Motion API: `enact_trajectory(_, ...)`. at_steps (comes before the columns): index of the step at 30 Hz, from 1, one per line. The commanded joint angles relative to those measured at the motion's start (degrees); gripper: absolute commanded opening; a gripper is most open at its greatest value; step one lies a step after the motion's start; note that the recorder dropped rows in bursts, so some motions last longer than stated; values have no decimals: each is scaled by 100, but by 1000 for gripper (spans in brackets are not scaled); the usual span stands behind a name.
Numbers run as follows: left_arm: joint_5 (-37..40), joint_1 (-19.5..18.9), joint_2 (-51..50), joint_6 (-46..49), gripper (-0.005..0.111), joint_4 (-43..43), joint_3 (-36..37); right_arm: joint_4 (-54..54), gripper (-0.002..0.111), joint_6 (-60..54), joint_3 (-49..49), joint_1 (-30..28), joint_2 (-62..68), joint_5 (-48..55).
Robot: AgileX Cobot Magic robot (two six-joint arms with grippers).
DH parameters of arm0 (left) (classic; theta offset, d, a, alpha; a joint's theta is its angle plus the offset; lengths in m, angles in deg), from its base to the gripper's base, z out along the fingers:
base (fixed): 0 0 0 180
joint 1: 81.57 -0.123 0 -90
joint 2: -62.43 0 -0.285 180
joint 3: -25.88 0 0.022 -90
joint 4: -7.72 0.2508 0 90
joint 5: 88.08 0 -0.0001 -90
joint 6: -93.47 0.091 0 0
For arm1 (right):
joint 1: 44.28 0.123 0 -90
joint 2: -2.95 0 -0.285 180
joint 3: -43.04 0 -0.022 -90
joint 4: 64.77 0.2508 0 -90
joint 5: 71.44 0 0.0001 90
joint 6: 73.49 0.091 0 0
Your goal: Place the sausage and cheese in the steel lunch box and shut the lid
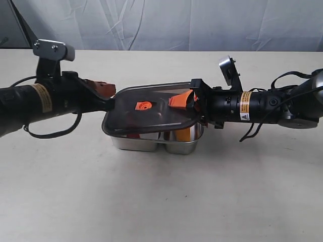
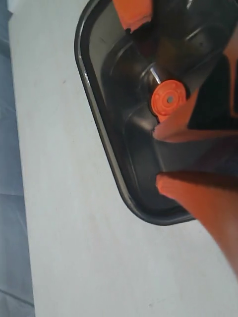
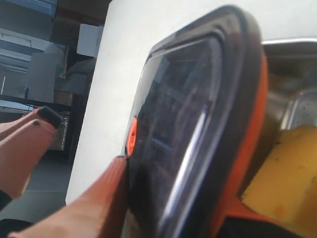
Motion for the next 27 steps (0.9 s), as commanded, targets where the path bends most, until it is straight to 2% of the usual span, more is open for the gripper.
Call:
enact_trajectory(1,-7,19,-630,-25,18,509,-417,-609,-1,110,-1,8,27,196)
enact_trajectory(6,541,386,-1212,25,0,886,-780,-783,-1,135,-1,8,27,327)
enact_trajectory(11,924,711,-1600,25,0,1244,-1056,-1053,-1,370,-1,8,17,327)
enact_trajectory(16,1471,814,-1850,25,0,1232,-1152,-1402,-1,428,-1,8,-149,497)
enact_trajectory(25,1466,825,-2052,14,0,1232,-1152,-2078,0,678,-1,8,-690,846)
enact_trajectory(27,1420,825,-2052,14,0,1220,-1152,-2293,7,895,-1,8,-768,996)
